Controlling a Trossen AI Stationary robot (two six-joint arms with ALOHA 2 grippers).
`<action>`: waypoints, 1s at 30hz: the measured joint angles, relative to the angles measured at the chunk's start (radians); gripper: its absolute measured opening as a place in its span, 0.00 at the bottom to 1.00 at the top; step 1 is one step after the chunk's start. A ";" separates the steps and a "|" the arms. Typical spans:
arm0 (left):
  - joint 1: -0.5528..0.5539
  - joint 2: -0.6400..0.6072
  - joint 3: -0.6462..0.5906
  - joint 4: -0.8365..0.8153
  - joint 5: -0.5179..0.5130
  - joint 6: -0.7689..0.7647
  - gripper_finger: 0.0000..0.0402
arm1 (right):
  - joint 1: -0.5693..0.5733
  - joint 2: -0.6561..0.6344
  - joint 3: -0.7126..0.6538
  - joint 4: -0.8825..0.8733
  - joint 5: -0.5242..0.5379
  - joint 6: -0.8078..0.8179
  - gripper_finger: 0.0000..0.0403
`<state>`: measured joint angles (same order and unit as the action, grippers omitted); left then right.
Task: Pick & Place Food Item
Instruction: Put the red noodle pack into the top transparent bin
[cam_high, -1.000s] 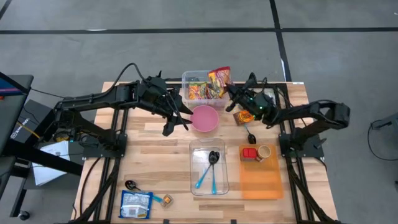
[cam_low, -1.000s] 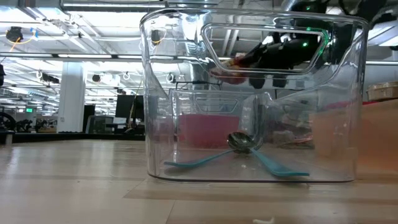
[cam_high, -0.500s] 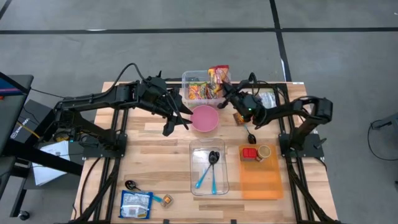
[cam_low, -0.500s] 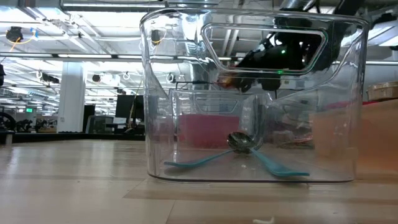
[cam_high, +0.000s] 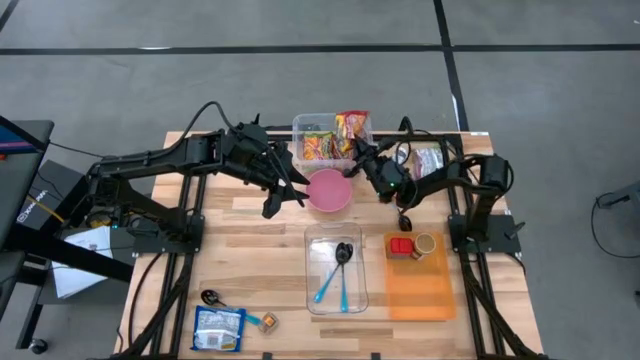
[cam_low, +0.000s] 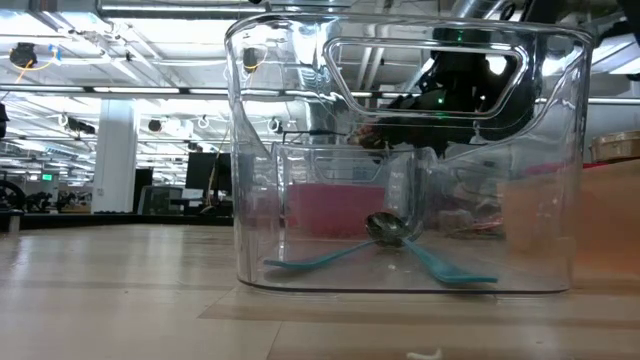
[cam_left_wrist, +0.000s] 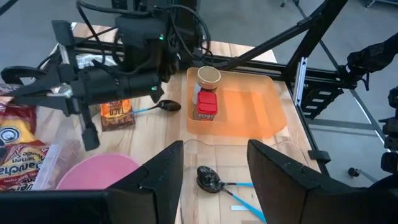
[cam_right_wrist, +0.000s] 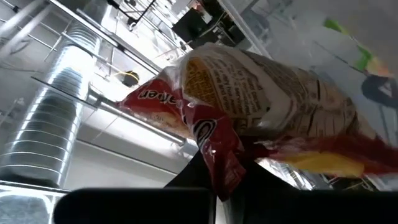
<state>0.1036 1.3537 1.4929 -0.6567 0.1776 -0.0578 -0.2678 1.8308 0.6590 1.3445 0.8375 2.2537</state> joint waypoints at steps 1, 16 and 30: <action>0.000 0.000 0.000 0.000 0.000 0.000 0.43 | 0.009 0.003 0.000 0.003 0.016 0.004 0.00; 0.000 0.000 0.000 0.000 0.000 0.000 0.43 | 0.015 0.007 0.000 0.003 0.056 0.003 0.05; -0.005 0.000 0.000 0.000 0.000 -0.003 0.43 | 0.015 0.006 0.000 -0.003 0.076 -0.011 0.39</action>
<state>0.0983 1.3537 1.4925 -0.6571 0.1776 -0.0612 -0.2527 1.8370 0.6590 1.3418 0.9138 2.2422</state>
